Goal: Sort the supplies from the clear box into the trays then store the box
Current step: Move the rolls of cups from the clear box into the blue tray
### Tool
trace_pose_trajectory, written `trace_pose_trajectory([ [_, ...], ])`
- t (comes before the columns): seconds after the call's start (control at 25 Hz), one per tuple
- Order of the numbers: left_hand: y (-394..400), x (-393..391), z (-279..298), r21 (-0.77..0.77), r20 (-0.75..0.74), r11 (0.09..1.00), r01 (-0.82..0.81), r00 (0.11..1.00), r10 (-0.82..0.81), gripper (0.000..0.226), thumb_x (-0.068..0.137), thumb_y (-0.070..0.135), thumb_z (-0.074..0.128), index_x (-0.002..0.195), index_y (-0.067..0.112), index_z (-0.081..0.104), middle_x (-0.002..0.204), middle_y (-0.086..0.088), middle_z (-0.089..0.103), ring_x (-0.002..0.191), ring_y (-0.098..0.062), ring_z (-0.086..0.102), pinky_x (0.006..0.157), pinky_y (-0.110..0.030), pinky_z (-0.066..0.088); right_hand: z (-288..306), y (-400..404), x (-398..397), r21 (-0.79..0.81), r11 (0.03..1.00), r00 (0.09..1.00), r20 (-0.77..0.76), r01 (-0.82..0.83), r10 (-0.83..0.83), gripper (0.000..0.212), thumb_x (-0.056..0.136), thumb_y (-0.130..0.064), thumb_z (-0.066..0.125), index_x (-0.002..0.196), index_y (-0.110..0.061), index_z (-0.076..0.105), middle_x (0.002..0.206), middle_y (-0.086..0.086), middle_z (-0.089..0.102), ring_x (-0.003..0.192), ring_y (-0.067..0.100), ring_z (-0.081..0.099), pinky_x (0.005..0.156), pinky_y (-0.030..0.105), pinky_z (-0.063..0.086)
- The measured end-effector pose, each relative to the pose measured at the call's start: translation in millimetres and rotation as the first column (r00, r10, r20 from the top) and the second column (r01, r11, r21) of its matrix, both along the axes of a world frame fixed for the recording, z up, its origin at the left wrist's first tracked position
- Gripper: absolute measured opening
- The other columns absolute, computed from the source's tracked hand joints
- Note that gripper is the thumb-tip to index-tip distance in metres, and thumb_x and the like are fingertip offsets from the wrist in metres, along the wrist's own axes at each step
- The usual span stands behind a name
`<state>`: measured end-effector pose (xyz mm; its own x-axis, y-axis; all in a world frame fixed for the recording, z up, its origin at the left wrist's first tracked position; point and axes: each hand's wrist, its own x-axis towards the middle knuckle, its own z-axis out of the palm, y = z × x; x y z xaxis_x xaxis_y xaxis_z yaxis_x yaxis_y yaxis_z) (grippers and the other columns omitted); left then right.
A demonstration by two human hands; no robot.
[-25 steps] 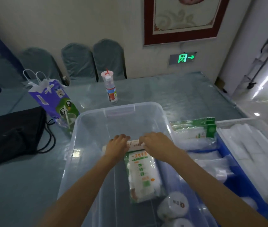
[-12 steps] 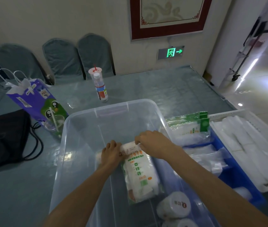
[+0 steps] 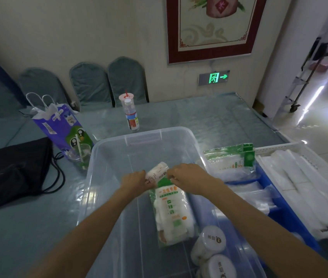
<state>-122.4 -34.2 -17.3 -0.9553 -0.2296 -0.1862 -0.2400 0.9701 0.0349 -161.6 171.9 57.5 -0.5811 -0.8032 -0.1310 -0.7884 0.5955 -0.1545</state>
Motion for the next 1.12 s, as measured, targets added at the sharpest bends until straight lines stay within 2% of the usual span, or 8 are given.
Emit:
trace_pose_trajectory([
  [0.16,4,16,49,0.017,-0.104,0.999,0.032,0.994,-0.03,0.062,0.078,0.07,0.053,0.114,0.019,0.052,0.107,-0.002,0.064,0.081,-0.017,0.06,0.071,-0.029,0.052,15,23,26,-0.015,1.0,0.999,0.047,0.028,-0.027,0.023,0.097,-0.026,0.043,0.111,-0.018,0.059,0.104,0.004,0.065,0.086,0.02,0.061,0.079,0.036,0.051],
  [0.48,29,74,89,0.019,-0.327,0.986,0.164,0.933,-0.148,0.058,0.073,0.077,0.049,0.101,0.026,0.053,0.091,0.008,0.064,0.073,-0.011,0.063,0.063,-0.03,0.056,52,87,99,-0.02,0.996,0.984,0.154,0.089,-0.085,0.032,0.097,-0.045,0.042,0.123,-0.028,0.052,0.124,-0.004,0.06,0.107,0.014,0.059,0.096,0.038,0.048],
  [0.64,41,87,82,0.065,-0.33,0.983,0.173,0.933,-0.143,0.056,0.073,0.076,0.05,0.1,0.027,0.052,0.088,0.01,0.062,0.07,-0.008,0.06,0.057,-0.023,0.052,45,103,121,0.049,0.996,0.994,0.084,0.071,-0.075,0.044,0.093,-0.059,0.04,0.128,-0.032,0.048,0.124,-0.006,0.061,0.109,0.014,0.057,0.098,0.034,0.045],
  [0.72,39,87,79,0.057,-0.314,0.98,0.19,0.935,-0.163,0.055,0.073,0.075,0.052,0.1,0.027,0.053,0.089,0.009,0.063,0.07,-0.009,0.06,0.057,-0.024,0.053,38,107,123,0.099,0.993,0.997,0.037,0.063,-0.067,0.047,0.091,-0.062,0.04,0.128,-0.033,0.047,0.126,-0.007,0.059,0.114,0.014,0.054,0.104,0.035,0.04],
  [0.84,33,85,76,0.076,-0.307,0.977,0.2,0.937,-0.168,0.057,0.073,0.076,0.051,0.1,0.026,0.054,0.088,0.01,0.063,0.07,-0.009,0.06,0.059,-0.026,0.054,29,108,122,0.177,0.984,0.999,-0.017,0.03,-0.027,0.051,0.09,-0.064,0.04,0.131,-0.033,0.044,0.136,-0.006,0.054,0.13,0.017,0.043,0.115,0.039,0.022],
  [0.92,34,85,74,0.098,-0.288,0.971,0.219,0.94,-0.183,0.057,0.074,0.074,0.051,0.105,0.027,0.054,0.09,0.011,0.062,0.072,-0.008,0.06,0.06,-0.023,0.053,24,107,120,0.204,0.979,1.0,-0.01,0.023,-0.021,0.056,0.089,-0.065,0.04,0.135,-0.033,0.041,0.141,-0.006,0.05,0.137,0.019,0.034,0.117,0.041,0.014],
  [1.04,39,85,69,0.077,-0.29,0.96,0.27,0.927,-0.238,0.059,0.074,0.075,0.05,0.108,0.028,0.054,0.097,0.01,0.064,0.076,-0.007,0.061,0.061,-0.021,0.053,24,104,118,0.213,0.976,0.998,0.036,0.047,-0.055,0.059,0.087,-0.067,0.044,0.137,-0.036,0.038,0.144,-0.008,0.047,0.141,0.022,0.026,0.117,0.045,0.016],
  [1.12,40,84,66,0.062,-0.295,0.957,0.285,0.921,-0.255,0.059,0.074,0.076,0.05,0.109,0.028,0.053,0.1,0.01,0.065,0.077,-0.007,0.061,0.061,-0.02,0.053,26,100,115,0.199,0.978,0.998,0.019,0.06,-0.065,0.058,0.086,-0.065,0.047,0.135,-0.035,0.04,0.141,-0.006,0.049,0.139,0.022,0.029,0.115,0.043,0.021],
])
